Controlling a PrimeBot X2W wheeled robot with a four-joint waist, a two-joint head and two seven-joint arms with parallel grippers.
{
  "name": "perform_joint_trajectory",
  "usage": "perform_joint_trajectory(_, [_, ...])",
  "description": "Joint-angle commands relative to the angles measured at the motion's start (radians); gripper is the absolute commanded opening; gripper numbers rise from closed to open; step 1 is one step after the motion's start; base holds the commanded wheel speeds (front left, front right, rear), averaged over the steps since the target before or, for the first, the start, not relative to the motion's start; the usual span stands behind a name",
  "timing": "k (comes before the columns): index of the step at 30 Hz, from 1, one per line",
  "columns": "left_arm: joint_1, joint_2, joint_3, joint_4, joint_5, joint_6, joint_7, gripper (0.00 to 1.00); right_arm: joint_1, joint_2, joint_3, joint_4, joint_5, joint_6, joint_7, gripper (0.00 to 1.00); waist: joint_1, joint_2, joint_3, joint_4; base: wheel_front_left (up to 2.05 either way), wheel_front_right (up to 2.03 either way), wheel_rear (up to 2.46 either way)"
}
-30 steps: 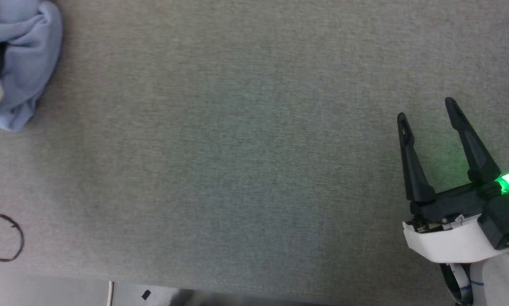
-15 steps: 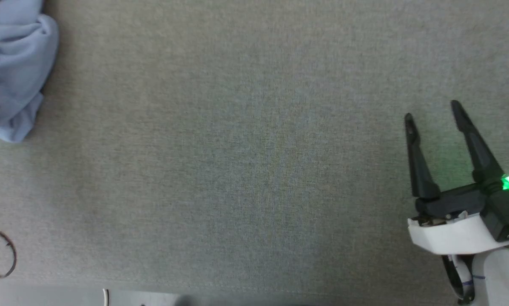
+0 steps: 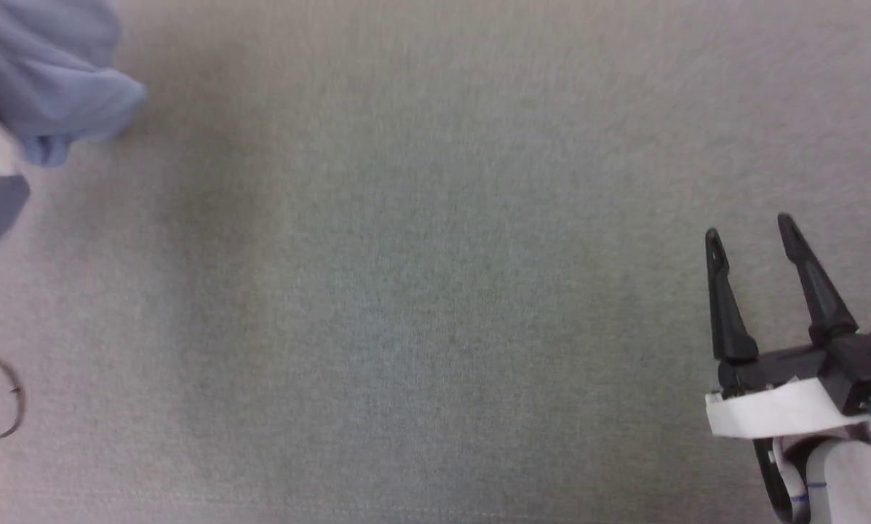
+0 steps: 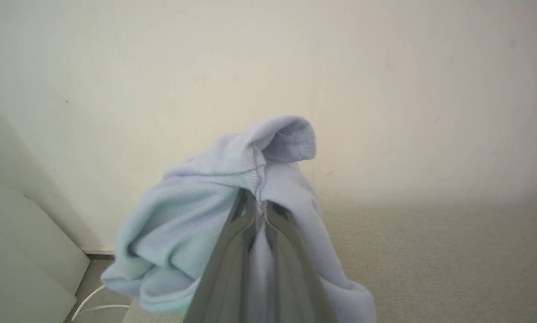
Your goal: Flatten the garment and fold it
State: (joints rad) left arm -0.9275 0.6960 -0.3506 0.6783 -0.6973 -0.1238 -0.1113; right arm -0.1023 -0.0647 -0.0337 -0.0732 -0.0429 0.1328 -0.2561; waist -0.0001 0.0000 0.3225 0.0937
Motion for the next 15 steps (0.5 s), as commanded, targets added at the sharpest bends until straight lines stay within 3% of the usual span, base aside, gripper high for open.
perform_joint_trajectory(1, [-0.016,-0.041,-0.023,-0.055,0.027,0.009,-0.029,0.00,0.021,0.005,-0.009,0.010,0.002,-0.002,-0.005,1.00,0.0001,0.0000,-0.148,-0.040,0.00,0.00,0.00])
perform_joint_trajectory(9, [0.043,-0.140,-0.154,-0.290,0.087,0.024,-0.002,0.00,0.052,0.013,0.000,0.043,0.013,-0.002,0.009,1.00,0.0001,0.0000,-0.207,-0.124,0.00,0.00,0.00])
perform_joint_trajectory(15, [0.181,-0.260,-0.272,-0.412,0.132,0.096,0.010,0.00,0.060,0.014,0.003,0.054,0.024,-0.002,0.028,1.00,0.0001,0.0000,-0.199,-0.216,0.00,0.00,0.00])
